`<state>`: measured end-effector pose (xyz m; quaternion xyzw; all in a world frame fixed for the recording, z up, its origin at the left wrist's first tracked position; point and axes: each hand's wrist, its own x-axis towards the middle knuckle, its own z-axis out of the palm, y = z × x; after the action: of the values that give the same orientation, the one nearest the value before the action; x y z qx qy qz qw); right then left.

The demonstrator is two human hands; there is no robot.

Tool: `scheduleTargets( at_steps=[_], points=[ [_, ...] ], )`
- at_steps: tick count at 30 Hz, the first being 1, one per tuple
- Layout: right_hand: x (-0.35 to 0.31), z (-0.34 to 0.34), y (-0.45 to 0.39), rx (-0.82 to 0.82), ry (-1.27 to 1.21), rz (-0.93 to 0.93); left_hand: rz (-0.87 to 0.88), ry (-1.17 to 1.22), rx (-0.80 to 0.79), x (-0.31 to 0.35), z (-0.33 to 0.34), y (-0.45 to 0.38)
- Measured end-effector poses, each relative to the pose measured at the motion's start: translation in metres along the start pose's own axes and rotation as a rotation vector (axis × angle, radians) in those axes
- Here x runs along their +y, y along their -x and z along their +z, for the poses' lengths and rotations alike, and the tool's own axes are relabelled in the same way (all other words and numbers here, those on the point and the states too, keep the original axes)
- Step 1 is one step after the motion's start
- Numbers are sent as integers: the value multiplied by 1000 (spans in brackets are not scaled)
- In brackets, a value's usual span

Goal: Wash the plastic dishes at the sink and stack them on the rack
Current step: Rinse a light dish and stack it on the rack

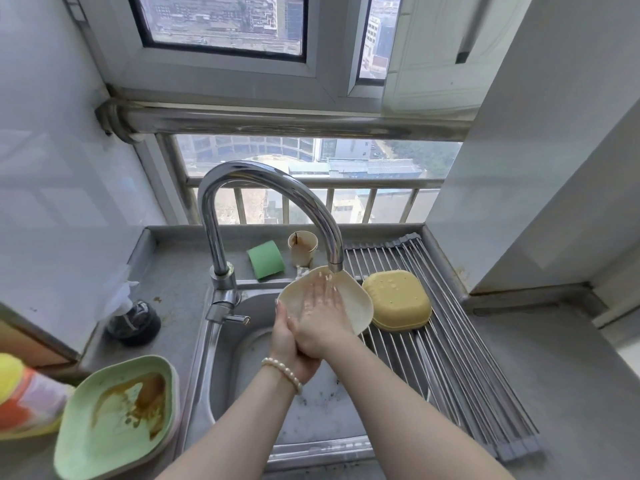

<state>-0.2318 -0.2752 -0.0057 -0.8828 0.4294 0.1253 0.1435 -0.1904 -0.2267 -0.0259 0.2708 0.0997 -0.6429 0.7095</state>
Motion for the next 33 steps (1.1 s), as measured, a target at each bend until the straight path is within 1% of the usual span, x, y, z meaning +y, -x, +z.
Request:
scheduleTargets(
  at_steps=[2, 6, 9, 11, 14, 17, 21, 24, 26, 28, 29, 31, 32, 33],
  points=[
    [0, 2, -1, -13, -42, -61, 17, 24, 7, 4, -3, -2],
    [-4, 8, 3, -57, -166, -237, 91, 52, 86, 14, -5, -6],
    [-8, 9, 9, -86, -280, -314, 162, -41, 157, 18, -2, -6],
    [-10, 10, 13, -93, -370, -333, 197, -155, 180, 22, -1, -9],
    [-6, 16, 17, -60, -479, -332, 190, -286, 224, 23, 2, -11],
    [1, 21, 26, 18, -589, -334, 168, -318, 254, 29, 6, -6],
    [9, 33, 39, 123, -615, -361, 128, -383, 288, 31, 7, -2],
    [27, 47, 44, 239, -468, -407, 141, -472, 374, 43, 3, 0],
    [46, 59, 40, 390, -324, -431, 106, -589, 412, 53, -13, -11],
    [62, 66, 36, 499, -129, -462, 80, -680, 462, 60, -24, -20],
    [67, 68, 33, 542, -9, -456, 55, -710, 458, 60, -14, -9],
    [68, 67, 30, 541, 159, -359, 9, -703, 446, 60, -2, 3],
    [68, 67, 29, 547, 189, -326, -19, -711, 447, 60, 2, 7],
    [67, 69, 29, 571, 205, -318, -52, -701, 414, 61, 3, 8]
  ],
)
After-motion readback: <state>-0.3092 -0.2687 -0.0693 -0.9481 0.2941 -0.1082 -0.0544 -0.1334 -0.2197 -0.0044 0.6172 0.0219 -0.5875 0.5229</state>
